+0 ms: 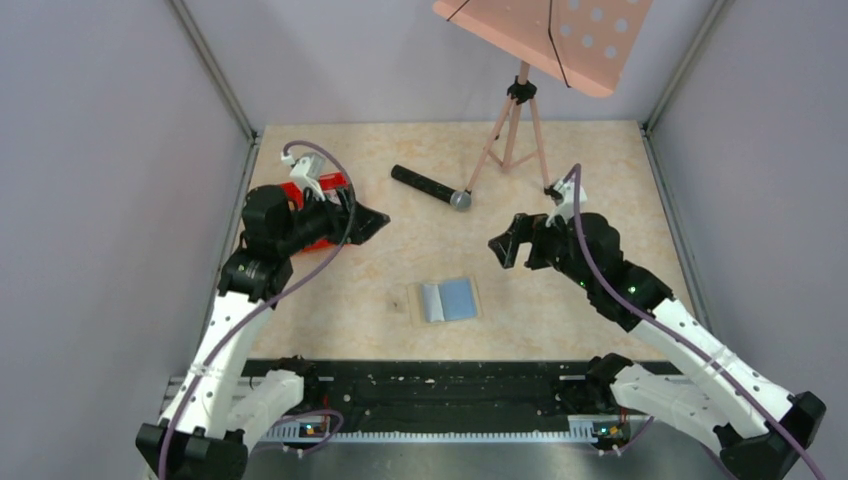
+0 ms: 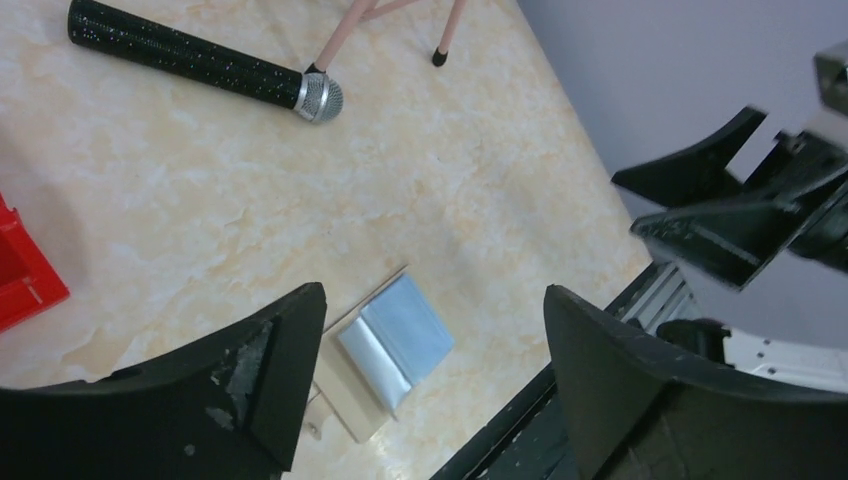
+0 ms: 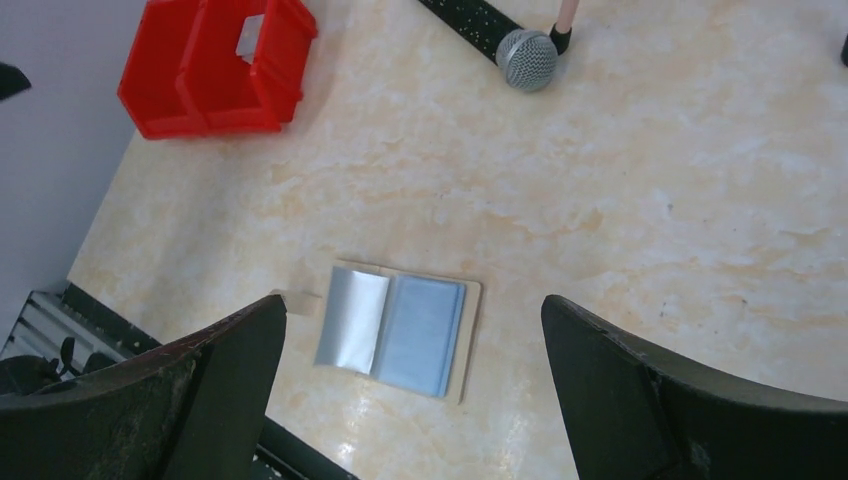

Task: Take the credit cards out of the card holder
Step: Reset both arms

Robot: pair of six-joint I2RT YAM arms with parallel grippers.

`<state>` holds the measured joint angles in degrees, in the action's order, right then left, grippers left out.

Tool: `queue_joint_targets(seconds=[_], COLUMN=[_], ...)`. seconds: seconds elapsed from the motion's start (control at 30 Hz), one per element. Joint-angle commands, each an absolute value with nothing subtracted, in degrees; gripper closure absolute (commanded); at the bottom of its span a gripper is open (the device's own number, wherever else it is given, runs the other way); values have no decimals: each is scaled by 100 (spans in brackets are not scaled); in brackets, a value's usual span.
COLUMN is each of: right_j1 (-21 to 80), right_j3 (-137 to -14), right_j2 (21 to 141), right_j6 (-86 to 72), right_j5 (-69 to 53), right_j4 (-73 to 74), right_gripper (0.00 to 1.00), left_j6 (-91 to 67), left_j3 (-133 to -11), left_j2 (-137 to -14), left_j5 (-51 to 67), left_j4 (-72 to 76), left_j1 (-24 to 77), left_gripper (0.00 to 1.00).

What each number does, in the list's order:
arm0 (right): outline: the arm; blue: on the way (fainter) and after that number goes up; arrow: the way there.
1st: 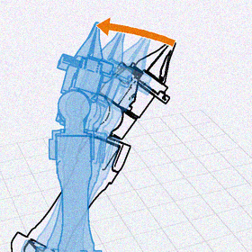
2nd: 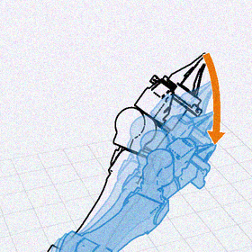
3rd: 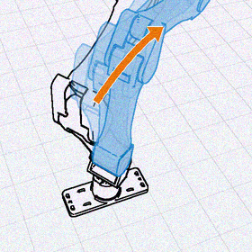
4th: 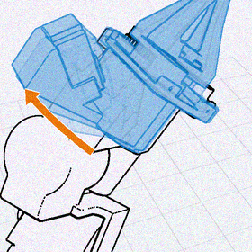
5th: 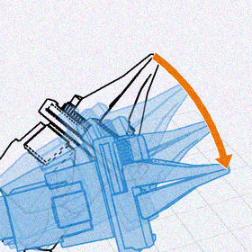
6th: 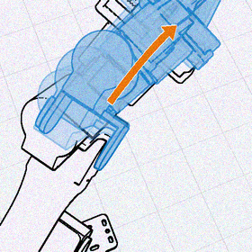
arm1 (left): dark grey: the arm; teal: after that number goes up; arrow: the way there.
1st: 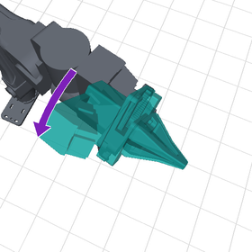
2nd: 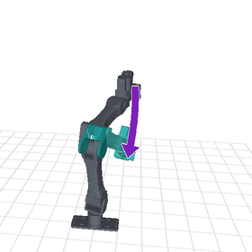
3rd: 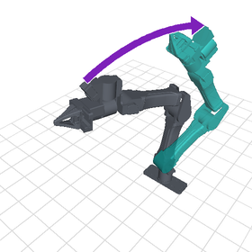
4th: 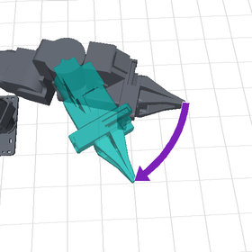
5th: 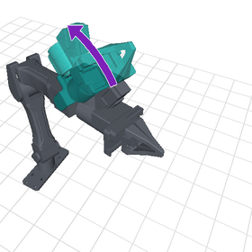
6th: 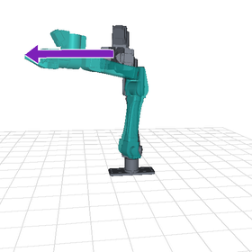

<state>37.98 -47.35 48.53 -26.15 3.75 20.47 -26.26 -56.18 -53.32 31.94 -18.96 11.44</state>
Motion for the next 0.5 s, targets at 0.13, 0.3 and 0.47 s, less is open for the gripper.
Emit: queue_joint_targets(seconds=[0.13,0.3,0.47], right_j1=[3782,3780,3775], right_j3=[-4590,-4458,-4409], right_j2=[4223,4179,4135], right_j6=[-2802,-2974,-3024], right_j5=[859,861,988], right_j4=[1960,1960,1960], right_gripper=[1,1,1], left_j6=[-2763,-2762,-2710], left_j3=[-4797,-4506,-4335], left_j2=[-4405,-4094,-3836], left_j5=[3065,2969,2825], left_j4=[-1617,-1571,-1603], left_j1=[1169,1169,1169], left_gripper=[1,1,1])
